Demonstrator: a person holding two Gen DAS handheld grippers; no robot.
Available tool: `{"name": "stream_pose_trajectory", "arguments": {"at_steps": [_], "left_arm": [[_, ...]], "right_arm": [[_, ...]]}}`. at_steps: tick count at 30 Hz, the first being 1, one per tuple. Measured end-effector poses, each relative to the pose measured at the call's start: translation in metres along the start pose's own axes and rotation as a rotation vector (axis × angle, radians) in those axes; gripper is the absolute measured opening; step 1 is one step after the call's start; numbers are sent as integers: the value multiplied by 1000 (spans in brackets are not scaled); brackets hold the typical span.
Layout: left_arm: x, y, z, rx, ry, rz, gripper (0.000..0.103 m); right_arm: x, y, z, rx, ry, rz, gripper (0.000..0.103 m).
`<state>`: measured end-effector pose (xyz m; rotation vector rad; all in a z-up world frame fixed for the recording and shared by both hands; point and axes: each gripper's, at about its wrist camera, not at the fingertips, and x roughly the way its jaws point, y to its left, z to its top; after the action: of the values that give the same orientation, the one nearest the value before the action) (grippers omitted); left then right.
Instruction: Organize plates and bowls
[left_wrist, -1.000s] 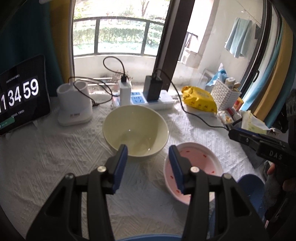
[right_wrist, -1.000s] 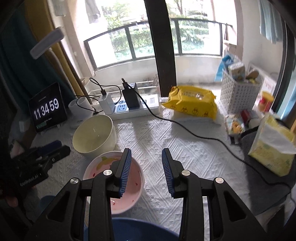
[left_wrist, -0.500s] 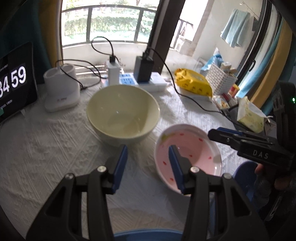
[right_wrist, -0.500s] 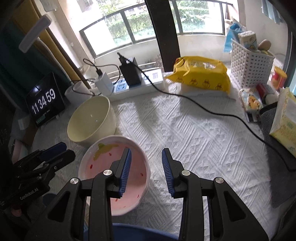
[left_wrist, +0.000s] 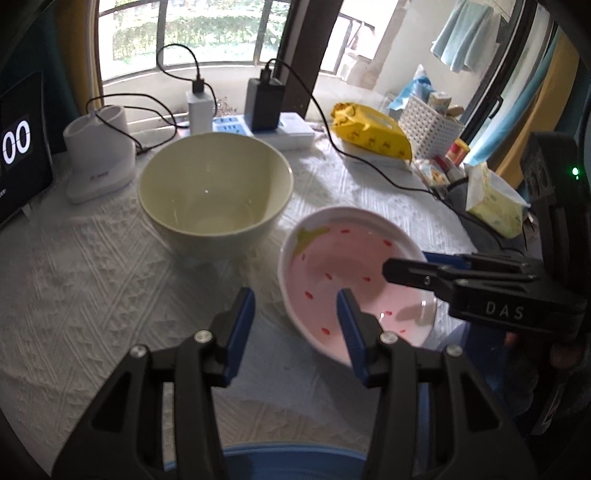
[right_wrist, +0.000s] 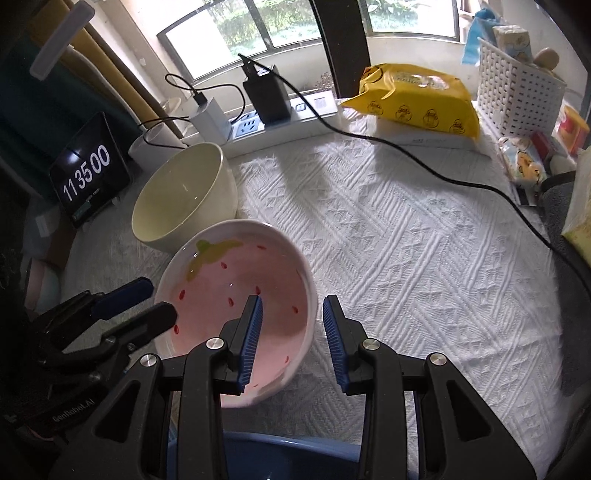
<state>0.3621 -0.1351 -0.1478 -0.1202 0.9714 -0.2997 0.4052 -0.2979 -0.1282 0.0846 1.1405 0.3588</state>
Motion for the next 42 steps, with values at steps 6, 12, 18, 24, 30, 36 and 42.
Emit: {"name": "stream_pose_trajectory", "arguments": {"at_steps": [6, 12, 18, 24, 30, 36, 42], "left_arm": [[7, -2, -2, 8, 32, -21, 47], [13, -6, -4, 22, 54, -34, 44], [16, -12, -7, 48, 40, -27, 40], [16, -13, -6, 53, 36, -10, 39], [8, -16, -3, 66, 9, -1, 39], [-2, -15, 3, 64, -19, 1, 39], [-13, -16, 5, 67, -44, 7, 39]], "right_arm": [[7, 6, -2, -24, 25, -7, 36], [10, 11, -4, -48, 25, -32, 36], [10, 11, -4, -68, 11, -60, 27], [9, 12, -6, -80, 3, -79, 25], [3, 14, -4, -77, -15, -76, 25], [-7, 17, 0, -85, -37, -69, 25], [-16, 24, 1, -94, -55, -69, 25]]}}
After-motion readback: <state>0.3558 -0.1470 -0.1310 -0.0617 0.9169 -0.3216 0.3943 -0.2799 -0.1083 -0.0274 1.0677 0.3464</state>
